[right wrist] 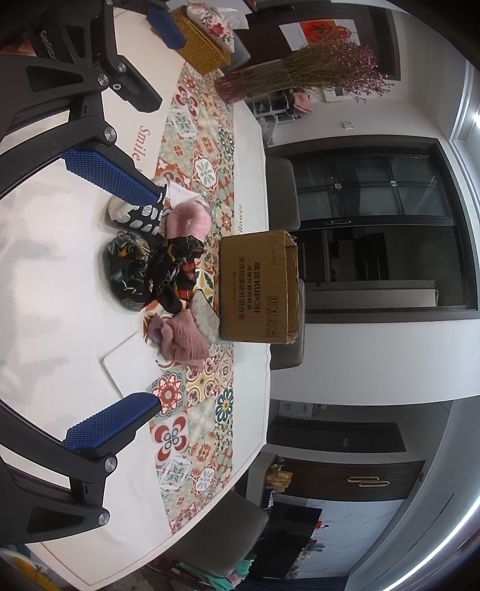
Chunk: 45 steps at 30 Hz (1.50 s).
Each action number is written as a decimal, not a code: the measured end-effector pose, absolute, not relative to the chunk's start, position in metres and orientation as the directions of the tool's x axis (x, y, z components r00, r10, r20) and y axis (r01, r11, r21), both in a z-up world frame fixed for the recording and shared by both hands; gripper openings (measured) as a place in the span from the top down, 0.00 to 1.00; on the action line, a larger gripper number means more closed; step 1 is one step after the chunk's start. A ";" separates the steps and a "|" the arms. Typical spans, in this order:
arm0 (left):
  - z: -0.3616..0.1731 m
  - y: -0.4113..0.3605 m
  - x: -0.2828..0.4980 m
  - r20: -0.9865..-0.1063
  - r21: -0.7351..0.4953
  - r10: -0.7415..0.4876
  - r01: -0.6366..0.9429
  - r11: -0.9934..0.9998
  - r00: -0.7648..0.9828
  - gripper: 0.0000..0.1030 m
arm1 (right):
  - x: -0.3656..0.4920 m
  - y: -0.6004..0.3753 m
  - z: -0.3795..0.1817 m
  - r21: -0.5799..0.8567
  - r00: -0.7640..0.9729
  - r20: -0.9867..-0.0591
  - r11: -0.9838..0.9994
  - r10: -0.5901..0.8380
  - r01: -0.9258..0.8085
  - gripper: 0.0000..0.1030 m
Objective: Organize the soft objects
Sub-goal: 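Grasp the patterned slipper with left tool while right tool grasps the black scarf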
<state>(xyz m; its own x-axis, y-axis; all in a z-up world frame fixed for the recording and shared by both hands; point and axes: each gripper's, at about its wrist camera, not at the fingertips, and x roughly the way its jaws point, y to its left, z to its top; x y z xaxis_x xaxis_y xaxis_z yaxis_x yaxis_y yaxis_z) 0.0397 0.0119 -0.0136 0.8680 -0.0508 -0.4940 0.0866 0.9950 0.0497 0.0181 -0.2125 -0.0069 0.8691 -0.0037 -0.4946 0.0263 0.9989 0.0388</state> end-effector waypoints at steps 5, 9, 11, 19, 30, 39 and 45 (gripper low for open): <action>-0.032 0.013 0.075 -0.560 0.049 -0.081 0.131 0.990 0.824 0.00 | 0.046 -0.212 -0.019 0.060 0.850 -0.527 0.998 0.018 0.017 0.01; -0.048 0.012 0.099 -0.598 0.061 -0.084 0.150 0.987 0.797 0.00 | 0.071 -0.210 -0.033 0.066 0.830 -0.557 0.998 0.022 0.018 0.02; -0.055 0.012 0.109 -0.612 0.061 -0.094 0.166 0.984 0.785 0.00 | 0.084 -0.209 -0.040 0.069 0.819 -0.573 0.997 0.024 0.019 0.03; -0.076 0.005 0.142 -0.646 0.107 -0.100 0.220 0.970 0.757 0.00 | 0.123 -0.206 -0.073 0.098 0.759 -0.648 0.995 0.067 -0.004 0.08; -0.100 -0.005 0.180 -0.688 0.092 -0.166 0.311 0.946 0.707 0.02 | 0.158 -0.213 -0.110 0.144 0.683 -0.722 0.990 0.109 -0.006 0.18; -0.122 -0.009 0.202 -0.742 0.020 -0.217 0.344 0.939 0.635 0.14 | 0.186 -0.209 -0.132 0.172 0.636 -0.754 0.984 0.165 -0.052 0.28; -0.131 -0.010 0.206 -0.757 -0.012 -0.220 0.324 0.946 0.616 0.27 | 0.192 -0.209 -0.142 0.182 0.616 -0.766 0.981 0.184 -0.067 0.38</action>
